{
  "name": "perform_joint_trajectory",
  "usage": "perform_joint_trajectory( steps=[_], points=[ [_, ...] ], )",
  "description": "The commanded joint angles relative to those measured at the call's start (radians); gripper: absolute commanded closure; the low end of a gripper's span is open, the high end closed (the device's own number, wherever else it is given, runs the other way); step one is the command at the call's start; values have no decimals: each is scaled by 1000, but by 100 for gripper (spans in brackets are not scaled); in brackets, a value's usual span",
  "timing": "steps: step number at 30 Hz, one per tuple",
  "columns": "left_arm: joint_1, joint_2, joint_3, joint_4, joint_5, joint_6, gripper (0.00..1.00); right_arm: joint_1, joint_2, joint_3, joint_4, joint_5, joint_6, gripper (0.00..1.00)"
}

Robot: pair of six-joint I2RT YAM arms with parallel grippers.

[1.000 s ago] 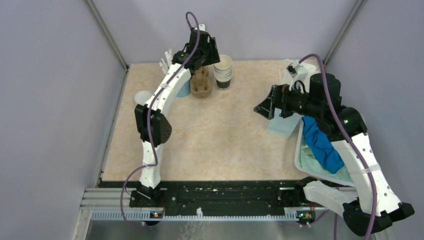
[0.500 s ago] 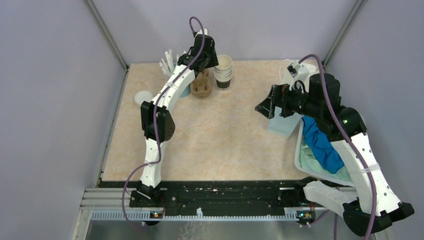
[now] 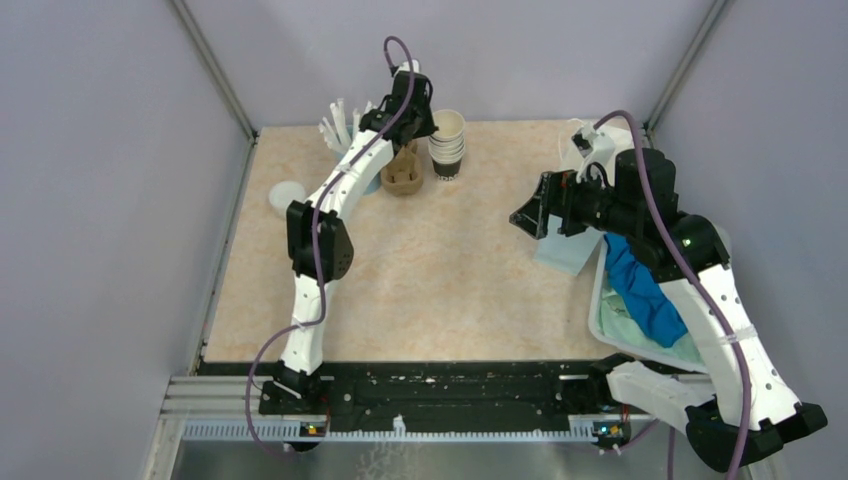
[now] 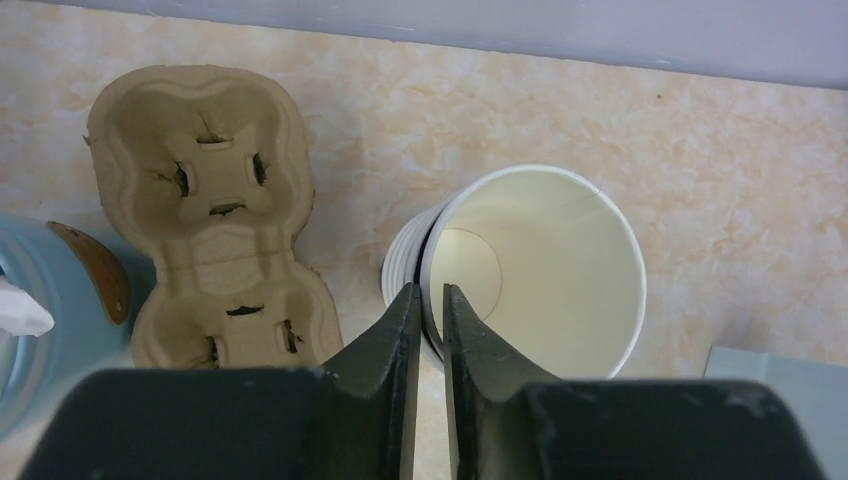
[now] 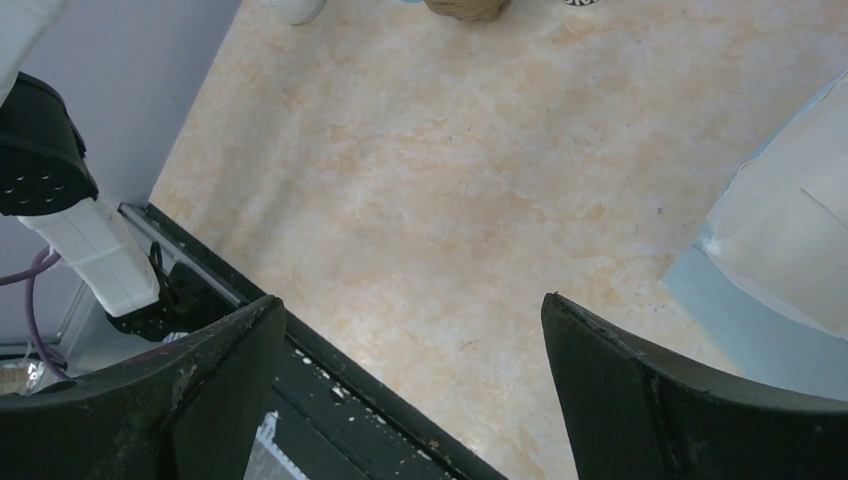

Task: Pack the takeout coffee

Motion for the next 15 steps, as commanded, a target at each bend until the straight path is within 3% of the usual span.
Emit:
perform_joint_trajectory(
  steps=[1,6,15],
  points=[
    [-9,1,53,57,-24,21,84,10,0,0,32,6,-12,1],
    [-11,-1,66,61,-27,27,95,10,0,-4,36,6,-10,1],
    [-10,-31,87,95,-14,21,100,10,-2,-4,41,7,-7,1]
  ],
)
